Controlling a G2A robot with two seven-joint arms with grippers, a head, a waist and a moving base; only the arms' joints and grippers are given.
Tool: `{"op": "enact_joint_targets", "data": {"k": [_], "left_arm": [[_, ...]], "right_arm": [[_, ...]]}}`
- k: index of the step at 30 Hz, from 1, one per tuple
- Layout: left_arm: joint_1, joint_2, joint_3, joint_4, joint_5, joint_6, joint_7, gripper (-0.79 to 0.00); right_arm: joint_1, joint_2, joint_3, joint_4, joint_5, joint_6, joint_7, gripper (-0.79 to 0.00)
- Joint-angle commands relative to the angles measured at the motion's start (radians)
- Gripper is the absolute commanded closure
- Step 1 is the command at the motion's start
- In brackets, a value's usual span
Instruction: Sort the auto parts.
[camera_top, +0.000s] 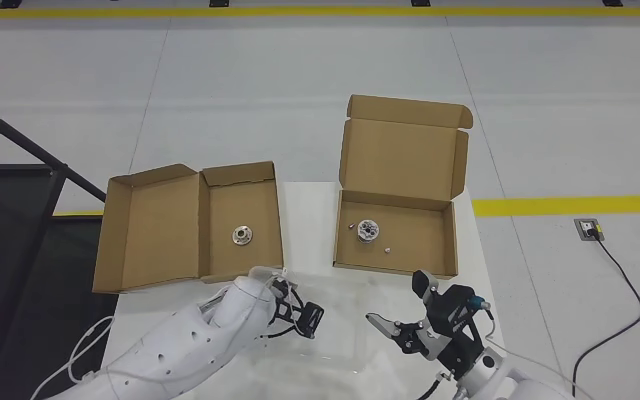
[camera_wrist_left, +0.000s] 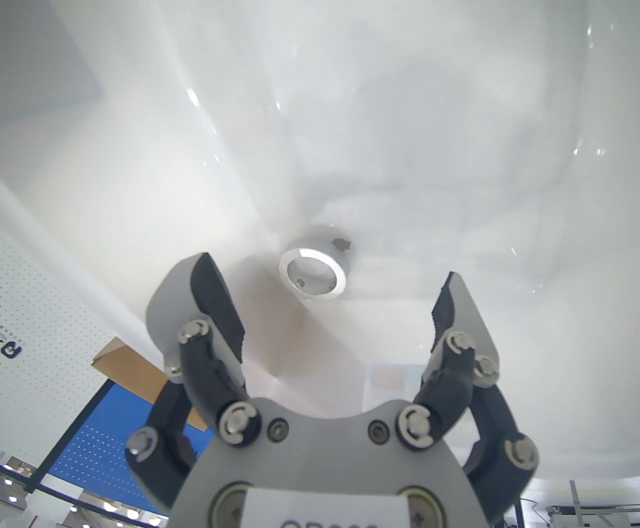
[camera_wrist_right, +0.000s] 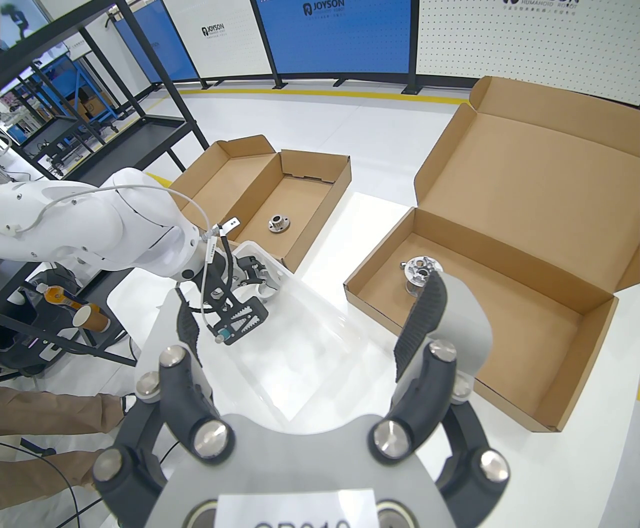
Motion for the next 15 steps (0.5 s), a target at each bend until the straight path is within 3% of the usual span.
{"op": "enact_joint_targets", "data": {"k": [1, 4, 7, 15], "left_arm": [[0.006, 0.003, -0.010, -0.005, 0.002, -0.014, 0.018, -0.785], [0.016, 0.009, -0.029, -0.023, 0.010, -0.031, 0.033, -0.785], [0.024, 0.013, -0.051, -0.020, -0.001, -0.058, 0.016, -0.650], [0.015, -0.021, -0.064, 0.072, -0.135, -0.099, -0.053, -0.480]], "right_arm": [[0.000, 0.000, 0.000, 0.000, 0.000, 0.000, 0.000, -0.785], [0.000, 0.000, 0.000, 0.000, 0.000, 0.000, 0.000, -0.785], [0.000, 0.000, 0.000, 0.000, 0.000, 0.000, 0.000, -0.785], [0.000, 0.000, 0.000, 0.000, 0.000, 0.000, 0.000, -0.785]]}}
